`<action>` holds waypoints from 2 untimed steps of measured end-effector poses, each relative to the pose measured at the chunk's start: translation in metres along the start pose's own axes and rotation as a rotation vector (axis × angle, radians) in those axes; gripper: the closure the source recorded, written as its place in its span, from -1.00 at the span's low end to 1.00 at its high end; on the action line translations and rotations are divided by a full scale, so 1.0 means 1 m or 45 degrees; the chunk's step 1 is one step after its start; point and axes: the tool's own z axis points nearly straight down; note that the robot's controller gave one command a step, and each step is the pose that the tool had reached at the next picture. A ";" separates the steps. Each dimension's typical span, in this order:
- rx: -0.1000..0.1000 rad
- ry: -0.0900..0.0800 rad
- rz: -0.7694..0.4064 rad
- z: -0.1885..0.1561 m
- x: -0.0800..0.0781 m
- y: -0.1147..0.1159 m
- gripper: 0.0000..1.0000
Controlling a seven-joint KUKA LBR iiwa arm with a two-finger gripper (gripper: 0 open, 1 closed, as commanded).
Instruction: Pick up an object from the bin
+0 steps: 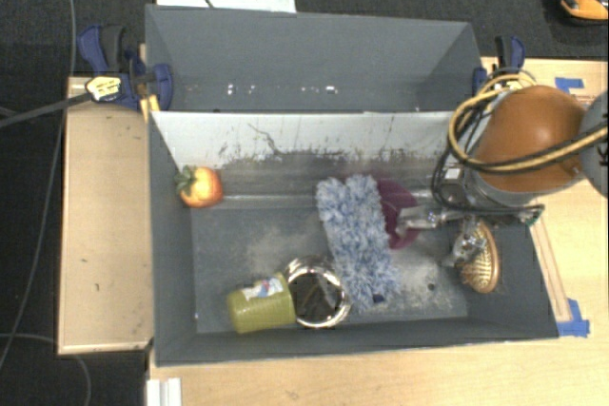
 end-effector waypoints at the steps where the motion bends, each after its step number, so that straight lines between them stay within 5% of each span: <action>1: 0.034 0.001 -0.052 -0.001 0.022 0.053 -1.00; 2: 0.021 -0.019 -0.507 -0.002 0.034 0.040 1.00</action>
Offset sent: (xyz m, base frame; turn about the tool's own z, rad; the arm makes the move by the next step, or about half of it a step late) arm -0.0548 -0.0130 -0.0015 -0.4030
